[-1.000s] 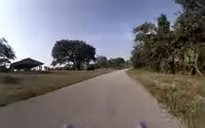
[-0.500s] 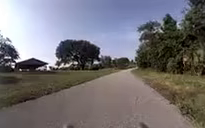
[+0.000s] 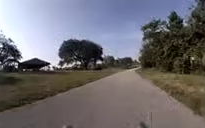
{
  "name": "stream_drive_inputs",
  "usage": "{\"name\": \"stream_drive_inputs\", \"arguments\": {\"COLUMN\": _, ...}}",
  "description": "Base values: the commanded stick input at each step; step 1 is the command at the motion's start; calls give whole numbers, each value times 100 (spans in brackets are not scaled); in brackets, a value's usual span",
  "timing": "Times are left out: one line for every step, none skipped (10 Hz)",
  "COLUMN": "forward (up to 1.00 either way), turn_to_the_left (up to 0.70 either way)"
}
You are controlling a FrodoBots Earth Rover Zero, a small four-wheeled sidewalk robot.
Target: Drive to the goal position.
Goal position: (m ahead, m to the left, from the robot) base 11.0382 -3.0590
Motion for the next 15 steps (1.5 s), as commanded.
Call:
{"name": "stream_drive_inputs", "arguments": {"forward": 100, "turn_to_the_left": 2}}
{"name": "stream_drive_inputs", "arguments": {"forward": 100, "turn_to_the_left": 2}}
{"name": "stream_drive_inputs", "arguments": {"forward": 100, "turn_to_the_left": 2}}
{"name": "stream_drive_inputs", "arguments": {"forward": 100, "turn_to_the_left": 2}}
{"name": "stream_drive_inputs", "arguments": {"forward": 100, "turn_to_the_left": 2}}
{"name": "stream_drive_inputs", "arguments": {"forward": 100, "turn_to_the_left": 2}}
{"name": "stream_drive_inputs", "arguments": {"forward": 100, "turn_to_the_left": 2}}
{"name": "stream_drive_inputs", "arguments": {"forward": 100, "turn_to_the_left": 2}}
{"name": "stream_drive_inputs", "arguments": {"forward": 100, "turn_to_the_left": 0}}
{"name": "stream_drive_inputs", "arguments": {"forward": 100, "turn_to_the_left": -29}}
{"name": "stream_drive_inputs", "arguments": {"forward": 100, "turn_to_the_left": -30}}
{"name": "stream_drive_inputs", "arguments": {"forward": 100, "turn_to_the_left": -23}}
{"name": "stream_drive_inputs", "arguments": {"forward": 100, "turn_to_the_left": -15}}
{"name": "stream_drive_inputs", "arguments": {"forward": 100, "turn_to_the_left": -8}}
{"name": "stream_drive_inputs", "arguments": {"forward": 100, "turn_to_the_left": 0}}
